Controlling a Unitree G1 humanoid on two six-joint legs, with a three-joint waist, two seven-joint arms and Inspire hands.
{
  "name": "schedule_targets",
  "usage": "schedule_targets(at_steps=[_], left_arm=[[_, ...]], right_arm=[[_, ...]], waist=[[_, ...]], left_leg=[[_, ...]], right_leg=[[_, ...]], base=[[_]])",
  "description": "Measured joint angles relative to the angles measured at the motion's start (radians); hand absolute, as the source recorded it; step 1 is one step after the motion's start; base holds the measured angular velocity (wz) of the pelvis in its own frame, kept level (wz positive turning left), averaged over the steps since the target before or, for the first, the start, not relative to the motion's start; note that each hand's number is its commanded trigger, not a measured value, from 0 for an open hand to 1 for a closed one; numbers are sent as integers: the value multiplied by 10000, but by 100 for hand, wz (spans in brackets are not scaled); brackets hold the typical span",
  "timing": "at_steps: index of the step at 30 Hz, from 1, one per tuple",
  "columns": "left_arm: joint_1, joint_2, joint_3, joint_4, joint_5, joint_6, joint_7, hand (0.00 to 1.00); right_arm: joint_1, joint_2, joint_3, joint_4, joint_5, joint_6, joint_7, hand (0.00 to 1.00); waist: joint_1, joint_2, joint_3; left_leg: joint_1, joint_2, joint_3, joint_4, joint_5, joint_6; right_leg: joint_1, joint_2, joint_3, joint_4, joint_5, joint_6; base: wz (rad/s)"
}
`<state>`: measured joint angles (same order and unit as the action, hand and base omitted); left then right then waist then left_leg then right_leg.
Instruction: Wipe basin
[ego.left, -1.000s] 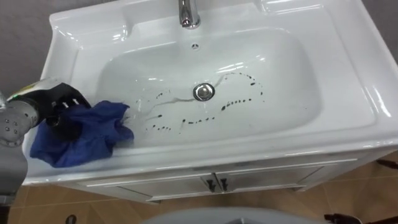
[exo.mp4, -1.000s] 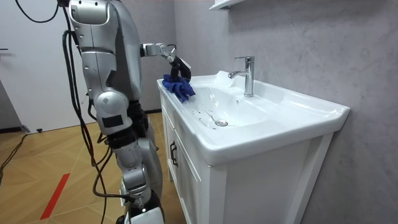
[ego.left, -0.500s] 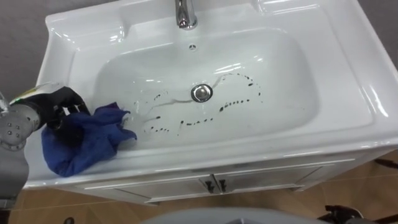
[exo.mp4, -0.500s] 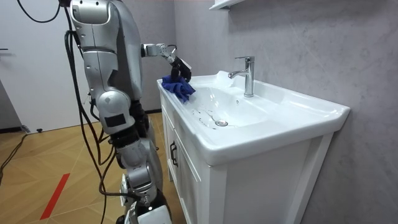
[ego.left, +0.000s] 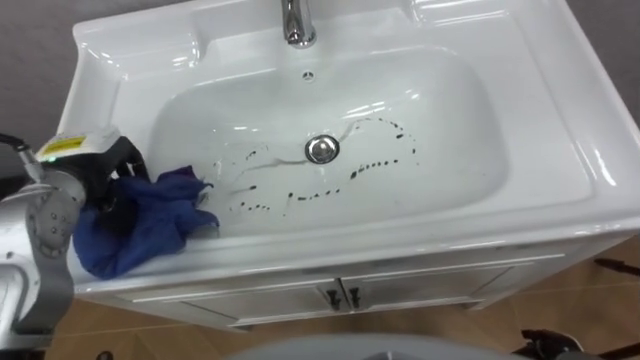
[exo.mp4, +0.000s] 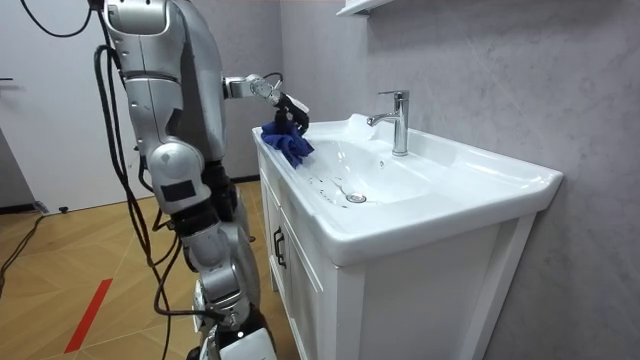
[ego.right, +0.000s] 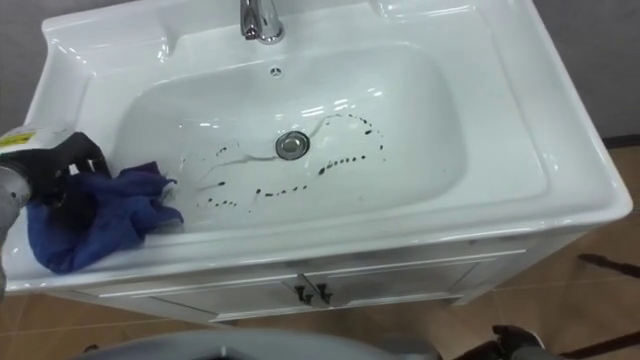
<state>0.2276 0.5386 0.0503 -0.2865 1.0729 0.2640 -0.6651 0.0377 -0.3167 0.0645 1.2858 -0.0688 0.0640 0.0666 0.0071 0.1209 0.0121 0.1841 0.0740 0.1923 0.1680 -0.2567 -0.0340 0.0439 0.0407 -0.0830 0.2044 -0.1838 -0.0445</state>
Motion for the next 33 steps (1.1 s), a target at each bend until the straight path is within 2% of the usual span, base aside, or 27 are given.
schedule_targets(at_steps=[5, 9, 15, 17, 22, 27, 30, 33], left_arm=[[69, -224, -14, -27, 442, -265, 541, 100], [184, -248, -258, -28, 713, -301, 1132, 100], [267, -904, -826, 14, 1858, -313, 2117, 100], [268, -931, -1154, 113, 1971, -315, 2539, 100], [442, -938, -1648, 164, 2193, -314, 2939, 100], [443, -1075, -2002, 915, 2858, -310, 3554, 100], [442, -1385, -2181, 1392, 3024, -223, 3987, 100], [446, -1482, -2392, 1701, 3154, -224, 4344, 100]], right_arm=[[36, 32, -10, -38, -138, -220, -39, 0], [70, 48, 31, -20, -169, -225, -116, 0], [134, 149, 129, 313, -562, -212, -113, 0], [153, 237, 150, 337, -624, -206, -125, 0], [178, 475, 148, 322, -660, -205, -120, 0], [289, 526, 148, 323, -816, -190, -97, 0], [327, 554, 148, 320, -1002, -170, -99, 0], [333, 600, 150, 324, -1052, -154, -125, 0]], waist=[[-1, -67, 8], [-10, -87, 2], [-39, -237, -19], [-89, -316, -6], [-330, -511, 16], [-485, -526, 16], [-593, -516, 9], [-628, -515, 6]], left_leg=[[-82, 4, -3, -3, 0, 0], [-91, 6, -15, -2, 0, 0], [31, 10, 9, -2, 0, 0], [37, 13, 31, -6, 0, 0], [99, 24, 254, -18, 0, 0], [186, 25, 492, -14, 0, 0], [189, 27, 527, -14, 0, 0], [204, 32, 555, -17, 0, 0]], right_leg=[[-84, 3, 8, 10, 16, -17], [-69, 1, 7, 28, 17, -18], [81, 14, -12, -17, 15, -17], [80, 17, -2, -15, 15, -17], [81, 28, 58, -8, 15, -17], [81, 106, 266, 11, 17, -18], [75, 119, 295, 8, 17, -18], [78, 138, 368, 4, 19, -22]], base=[[0], [0], [1], [0], [-5], [-13], [-3], [-7]])
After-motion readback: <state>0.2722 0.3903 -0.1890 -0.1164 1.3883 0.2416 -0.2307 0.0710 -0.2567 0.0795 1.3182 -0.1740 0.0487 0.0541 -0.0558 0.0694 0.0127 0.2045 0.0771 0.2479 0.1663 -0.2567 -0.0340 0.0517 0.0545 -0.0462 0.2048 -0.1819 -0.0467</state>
